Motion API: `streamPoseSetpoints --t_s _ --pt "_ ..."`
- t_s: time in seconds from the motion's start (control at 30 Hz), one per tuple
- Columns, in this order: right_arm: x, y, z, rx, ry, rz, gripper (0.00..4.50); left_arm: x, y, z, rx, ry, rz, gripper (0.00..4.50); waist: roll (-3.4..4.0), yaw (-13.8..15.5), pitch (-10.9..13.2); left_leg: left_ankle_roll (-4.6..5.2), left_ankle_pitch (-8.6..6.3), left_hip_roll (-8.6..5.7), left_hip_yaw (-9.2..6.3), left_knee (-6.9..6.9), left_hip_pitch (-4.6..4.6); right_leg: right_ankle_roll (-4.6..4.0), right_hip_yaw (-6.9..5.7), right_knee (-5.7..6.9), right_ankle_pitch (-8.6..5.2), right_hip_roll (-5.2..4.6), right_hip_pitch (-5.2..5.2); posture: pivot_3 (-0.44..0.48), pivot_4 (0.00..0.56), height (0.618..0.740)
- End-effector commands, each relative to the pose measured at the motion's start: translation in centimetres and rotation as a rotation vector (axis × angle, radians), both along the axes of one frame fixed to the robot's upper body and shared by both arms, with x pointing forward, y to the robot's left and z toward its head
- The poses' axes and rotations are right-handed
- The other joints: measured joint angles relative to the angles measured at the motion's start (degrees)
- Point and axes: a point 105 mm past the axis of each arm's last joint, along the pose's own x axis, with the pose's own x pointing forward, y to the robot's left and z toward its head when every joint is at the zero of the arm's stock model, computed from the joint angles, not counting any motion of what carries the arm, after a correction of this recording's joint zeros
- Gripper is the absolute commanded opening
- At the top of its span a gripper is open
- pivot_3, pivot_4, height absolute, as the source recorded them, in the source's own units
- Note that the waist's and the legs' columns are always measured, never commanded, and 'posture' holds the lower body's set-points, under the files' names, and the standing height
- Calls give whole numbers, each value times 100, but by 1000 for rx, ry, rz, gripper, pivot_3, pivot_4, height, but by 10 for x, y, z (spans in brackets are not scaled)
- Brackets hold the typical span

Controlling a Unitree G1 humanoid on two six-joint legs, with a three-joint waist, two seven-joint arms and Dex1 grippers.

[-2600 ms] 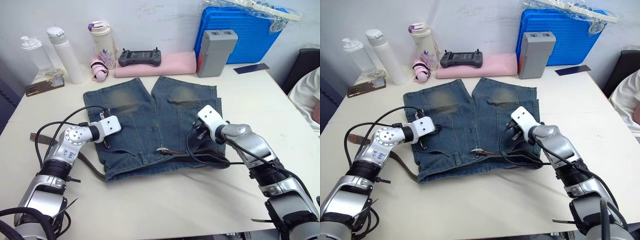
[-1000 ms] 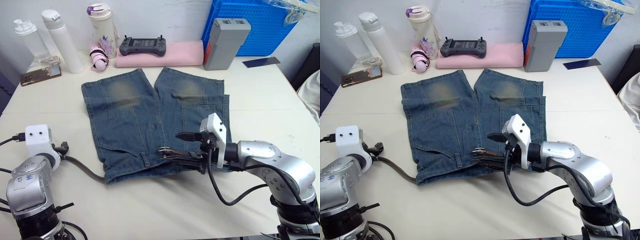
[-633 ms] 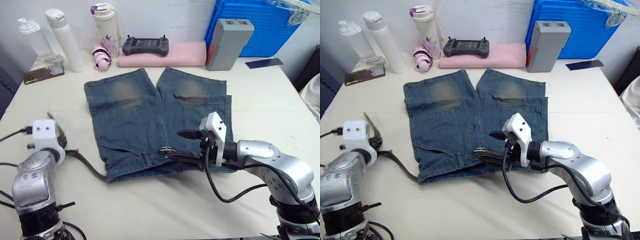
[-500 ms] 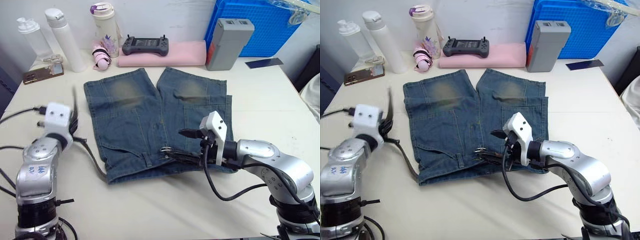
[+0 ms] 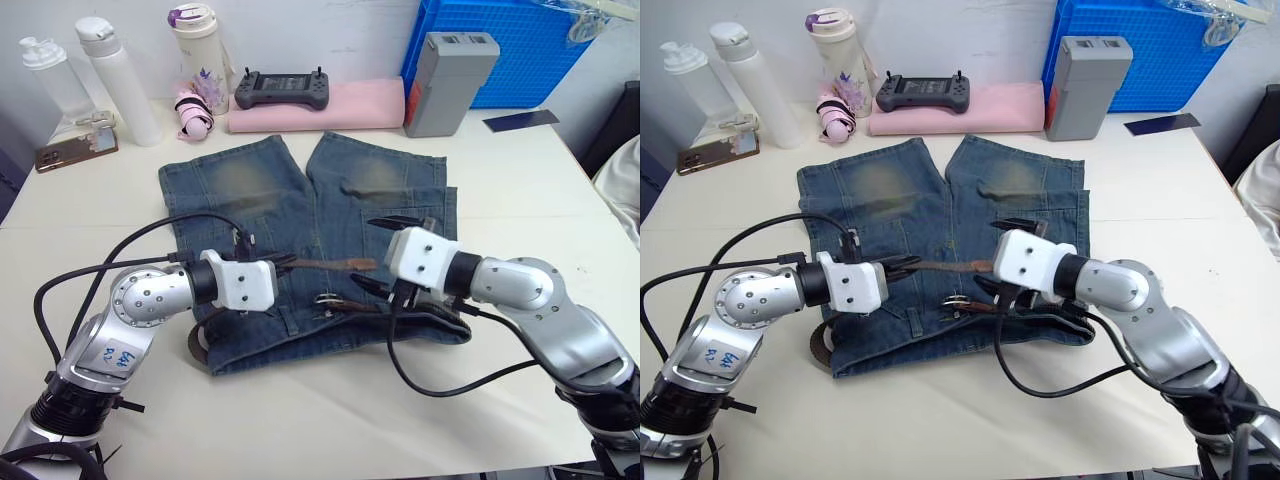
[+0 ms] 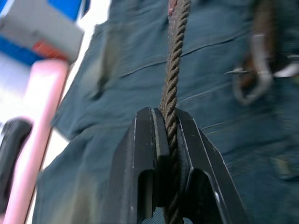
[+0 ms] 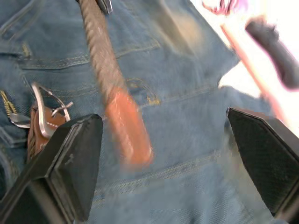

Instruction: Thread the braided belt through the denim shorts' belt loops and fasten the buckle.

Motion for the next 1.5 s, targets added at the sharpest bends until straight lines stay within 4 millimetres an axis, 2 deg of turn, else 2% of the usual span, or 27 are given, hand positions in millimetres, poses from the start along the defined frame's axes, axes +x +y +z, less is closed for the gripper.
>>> streamPoseSetpoints --t_s 0.03,0.3,0.4,0.63,0.87,1.0,1.2,1.27,1.37,1.5 --pt "-9 10 0 -23 -75 54 4500 -2 -3 5 -12 -28 -37 271 0 7 0 0 0 -1 -3 2 -4 1 -2 0 0 0 0 0 150 740" --pt "-8 13 -11 -12 -34 40 4500 1 -2 6 -19 -39 -29 271 0 14 0 0 0 -3 -14 15 -36 0 -44 3 0 -2 -7 0 150 740" --pt "-7 11 -10 -10 -39 32 3661 3 -1 7 -27 -37 -15 219 0 9 0 0 0 -2 -17 16 -36 0 -45 3 0 -2 -7 0 150 740" --pt "-10 7 -9 -15 -47 30 162 8 4 5 -44 -14 33 219 0 9 0 0 0 -3 -24 16 -35 0 -45 5 0 -2 -7 0 150 740" --pt "-7 7 -9 12 -22 8 70 9 2 13 -112 -3 43 219 0 9 0 1 0 -3 -25 18 -35 0 -45 8 0 -2 -7 0 150 740" --pt "-5 10 -7 54 1 0 0 -3 -1 20 -198 98 -16 1661 0 -5 0 0 0 -1 -33 20 -34 0 -45 18 0 -3 -12 0 150 740" --pt "-3 11 -10 70 26 -8 0 -23 6 19 -310 352 -74 4476 0 -17 0 0 0 -2 -45 22 -31 -1 -44 35 0 -8 -18 0 150 740" --pt "-2 10 -11 75 36 -12 0 -36 7 15 -307 449 -113 4476 0 -17 0 0 0 -2 -45 22 -31 -2 -44 36 -1 -8 -20 0 150 740" --pt "-1 9 -12 76 41 -19 0 -60 12 -7 -239 658 -152 4476 1 -30 0 0 0 -2 -45 23 -30 -3 -42 37 -1 -9 -19 0 150 740" --pt "-1 8 -12 80 43 -25 0 -63 23 -35 -146 672 -104 4476 3 -22 1 0 0 -2 -42 22 -29 -5 -39 36 -3 -9 -19 0 150 740"
